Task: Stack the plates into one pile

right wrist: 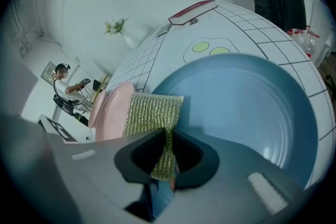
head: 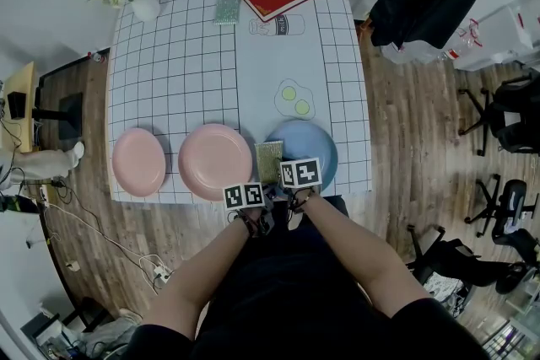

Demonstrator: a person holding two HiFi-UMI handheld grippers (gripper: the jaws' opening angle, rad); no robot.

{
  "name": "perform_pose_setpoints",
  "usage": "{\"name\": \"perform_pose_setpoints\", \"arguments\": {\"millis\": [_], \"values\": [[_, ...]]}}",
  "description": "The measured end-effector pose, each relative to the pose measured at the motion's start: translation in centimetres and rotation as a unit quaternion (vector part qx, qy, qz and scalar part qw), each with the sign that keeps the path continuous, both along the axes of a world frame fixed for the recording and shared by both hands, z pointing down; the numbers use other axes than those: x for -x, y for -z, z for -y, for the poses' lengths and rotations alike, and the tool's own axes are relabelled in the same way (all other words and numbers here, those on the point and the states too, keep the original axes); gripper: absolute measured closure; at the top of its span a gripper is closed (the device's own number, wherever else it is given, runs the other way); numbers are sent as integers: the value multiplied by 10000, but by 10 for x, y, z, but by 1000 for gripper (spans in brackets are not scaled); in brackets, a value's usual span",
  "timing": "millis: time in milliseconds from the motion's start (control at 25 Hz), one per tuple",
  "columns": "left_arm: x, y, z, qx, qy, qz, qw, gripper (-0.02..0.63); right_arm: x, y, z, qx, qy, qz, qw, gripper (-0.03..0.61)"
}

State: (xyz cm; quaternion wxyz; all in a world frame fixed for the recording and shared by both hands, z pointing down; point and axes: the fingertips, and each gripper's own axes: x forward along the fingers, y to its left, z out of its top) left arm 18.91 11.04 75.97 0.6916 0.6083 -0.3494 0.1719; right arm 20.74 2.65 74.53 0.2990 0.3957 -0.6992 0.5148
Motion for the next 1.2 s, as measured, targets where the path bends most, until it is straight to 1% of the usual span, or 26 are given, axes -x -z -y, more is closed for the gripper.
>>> {"name": "perform_pose_setpoints", "arguments": {"millis": [240,640,840,1200], "values": [[0,0,0,11,28,7,10000,551,-1,-2,-2,-7,50,-87,9999,522],[1,-2,0,12,57,59,10000,551,-20,-3,0,-166,128,-425,9989,520],[1,-2,0,28,68,89,9999,551,-35,-2,0,-214,134,-531,9983,520],[1,-2,1,37,103,107,9999,551,-78,0,-2,-309,169,-1055,9938,520]]}}
